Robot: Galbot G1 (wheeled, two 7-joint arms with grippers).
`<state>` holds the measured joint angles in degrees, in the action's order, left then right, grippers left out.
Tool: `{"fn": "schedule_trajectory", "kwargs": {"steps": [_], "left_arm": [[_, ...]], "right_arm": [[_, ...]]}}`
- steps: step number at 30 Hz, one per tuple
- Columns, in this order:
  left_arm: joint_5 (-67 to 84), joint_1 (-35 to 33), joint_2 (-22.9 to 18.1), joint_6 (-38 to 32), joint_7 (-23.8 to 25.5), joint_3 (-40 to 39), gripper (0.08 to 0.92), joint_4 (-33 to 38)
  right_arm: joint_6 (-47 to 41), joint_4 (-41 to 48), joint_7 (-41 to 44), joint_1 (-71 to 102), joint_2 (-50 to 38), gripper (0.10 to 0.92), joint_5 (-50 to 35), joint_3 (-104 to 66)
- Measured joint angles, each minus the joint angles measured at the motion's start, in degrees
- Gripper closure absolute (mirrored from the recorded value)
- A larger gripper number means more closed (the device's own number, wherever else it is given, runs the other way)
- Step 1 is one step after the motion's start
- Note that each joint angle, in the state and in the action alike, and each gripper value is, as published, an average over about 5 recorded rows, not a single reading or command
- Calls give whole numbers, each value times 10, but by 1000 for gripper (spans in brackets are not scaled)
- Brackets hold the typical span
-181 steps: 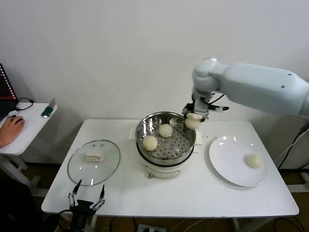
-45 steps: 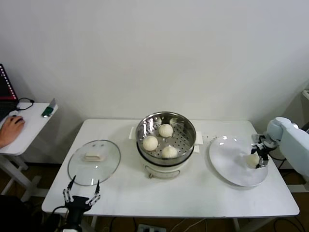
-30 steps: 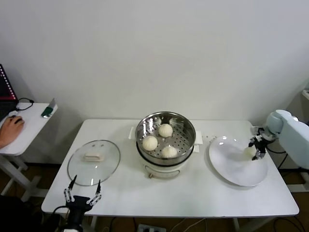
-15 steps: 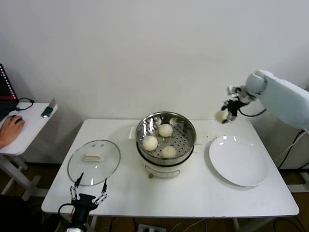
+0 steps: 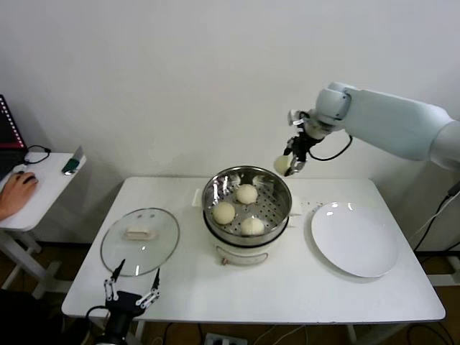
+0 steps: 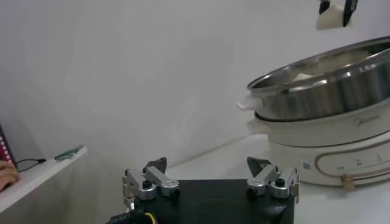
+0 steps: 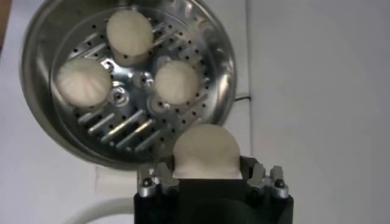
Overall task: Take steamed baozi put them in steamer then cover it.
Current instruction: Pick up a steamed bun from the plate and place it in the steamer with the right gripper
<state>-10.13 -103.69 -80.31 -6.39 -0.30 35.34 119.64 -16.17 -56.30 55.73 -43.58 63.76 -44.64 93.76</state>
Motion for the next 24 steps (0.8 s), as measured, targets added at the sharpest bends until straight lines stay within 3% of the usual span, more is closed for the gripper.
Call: {"fn": "schedule_trajectory", "kwargs": {"steps": [24], "left_arm": [[13,7,4,-3,-3,10,177,-13]], "right_arm": [[-23,0,-34,42,89,339,-53,83]]}}
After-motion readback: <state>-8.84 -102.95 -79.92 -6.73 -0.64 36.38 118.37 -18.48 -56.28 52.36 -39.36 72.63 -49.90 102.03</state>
